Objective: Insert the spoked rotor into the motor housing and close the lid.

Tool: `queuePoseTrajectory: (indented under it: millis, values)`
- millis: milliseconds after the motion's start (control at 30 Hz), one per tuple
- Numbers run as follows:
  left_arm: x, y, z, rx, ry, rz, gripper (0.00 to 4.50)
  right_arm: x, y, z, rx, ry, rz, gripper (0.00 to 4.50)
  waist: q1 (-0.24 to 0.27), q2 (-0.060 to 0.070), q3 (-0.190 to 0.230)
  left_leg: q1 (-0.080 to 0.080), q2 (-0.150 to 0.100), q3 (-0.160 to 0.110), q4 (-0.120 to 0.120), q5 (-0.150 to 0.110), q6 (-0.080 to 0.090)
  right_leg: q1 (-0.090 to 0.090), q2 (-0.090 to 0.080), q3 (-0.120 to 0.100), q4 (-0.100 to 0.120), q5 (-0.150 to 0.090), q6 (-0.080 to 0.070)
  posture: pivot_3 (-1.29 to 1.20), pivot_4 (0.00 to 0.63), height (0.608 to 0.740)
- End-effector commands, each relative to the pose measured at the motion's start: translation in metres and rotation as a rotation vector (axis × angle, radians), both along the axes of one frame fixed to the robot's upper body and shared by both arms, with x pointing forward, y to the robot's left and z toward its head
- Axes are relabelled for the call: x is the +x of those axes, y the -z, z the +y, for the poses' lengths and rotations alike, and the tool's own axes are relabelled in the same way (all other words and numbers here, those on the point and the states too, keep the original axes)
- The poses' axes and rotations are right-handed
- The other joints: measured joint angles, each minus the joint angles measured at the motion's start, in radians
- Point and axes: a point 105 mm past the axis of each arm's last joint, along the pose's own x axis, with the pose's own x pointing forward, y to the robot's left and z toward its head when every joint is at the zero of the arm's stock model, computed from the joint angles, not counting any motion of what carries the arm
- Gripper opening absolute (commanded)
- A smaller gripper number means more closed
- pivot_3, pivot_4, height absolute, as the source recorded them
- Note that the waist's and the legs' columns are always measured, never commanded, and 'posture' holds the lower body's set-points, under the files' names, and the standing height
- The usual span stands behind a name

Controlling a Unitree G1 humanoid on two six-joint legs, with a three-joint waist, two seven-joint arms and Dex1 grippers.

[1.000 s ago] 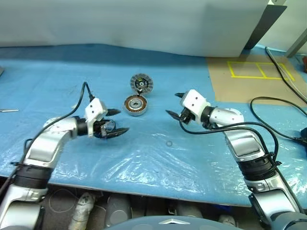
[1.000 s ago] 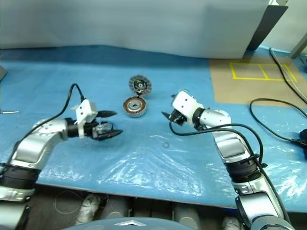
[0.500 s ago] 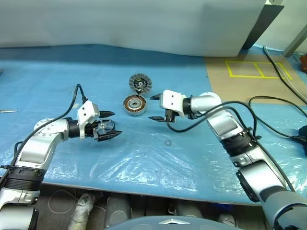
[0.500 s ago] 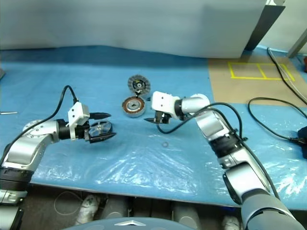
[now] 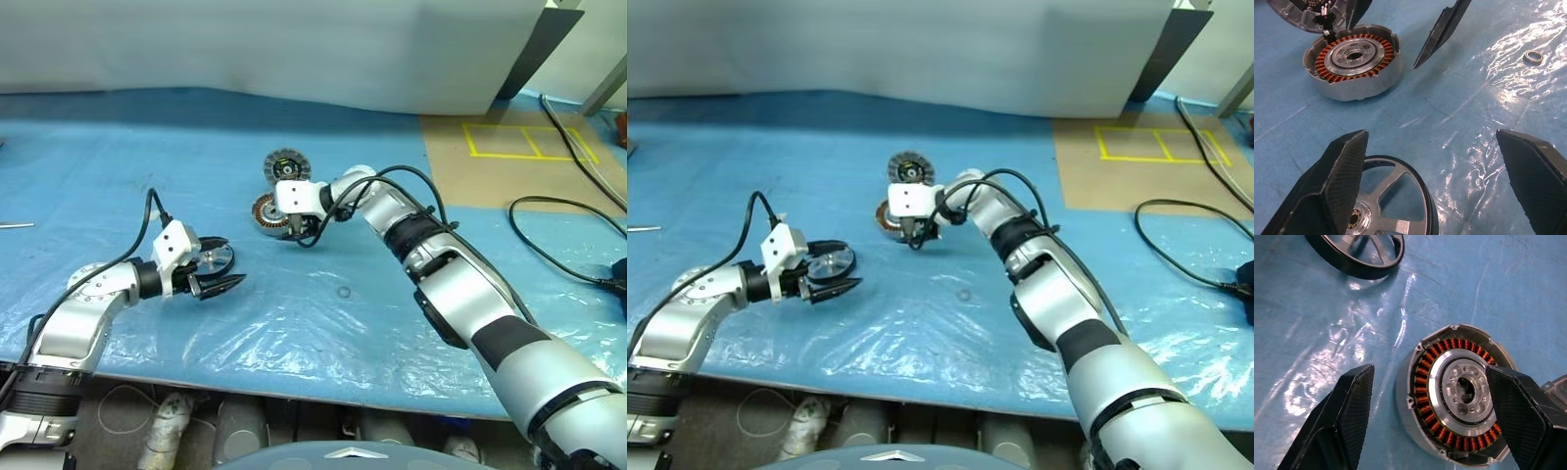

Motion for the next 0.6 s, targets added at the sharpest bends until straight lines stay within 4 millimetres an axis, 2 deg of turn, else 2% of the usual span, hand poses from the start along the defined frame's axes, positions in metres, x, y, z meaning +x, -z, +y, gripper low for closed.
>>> queuePoseTrajectory:
  millis: [33,200,300,600]
  values:
    - [-0.003,-0.013,0.002,-0.001,-0.011,-0.053,4.4,0.004,-0.01,0.007,0.003,0.001,-0.044,3.82,0.0,0.0,0.0,0.0,0.0,0.0,0.0,0.0,0.0,0.0,0.0,0.0,0.0,0.0,0.0,0.0,0.15,0.74]
    - [-0.009,-0.008,-0.001,0.0,-0.018,-0.045,4.4,0.008,0.005,0.003,-0.063,0.043,-0.054,3.82,0.0,0.0,0.0,0.0,0.001,0.0,0.002,-0.001,-0.002,-0.002,0.0,0.0,0.005,-0.001,-0.002,0.0,0.15,0.74]
    - [-0.01,-0.006,-0.002,-0.002,-0.023,-0.043,4.4,0.01,0.008,0.004,-0.057,0.069,-0.057,3.82,0.0,0.0,0.0,-0.003,0.001,0.0,0.005,-0.001,-0.002,-0.008,0.0,0.001,0.013,-0.002,-0.004,0.0,0.15,0.74]
    - [-0.009,-0.005,-0.007,-0.019,-0.029,-0.041,4.4,0.011,0.02,0.003,-0.093,0.099,-0.071,3.82,0.001,0.0,0.0,-0.003,0.003,0.001,0.007,-0.002,-0.002,-0.008,0.001,0.001,0.014,-0.003,-0.004,0.0,0.15,0.74]
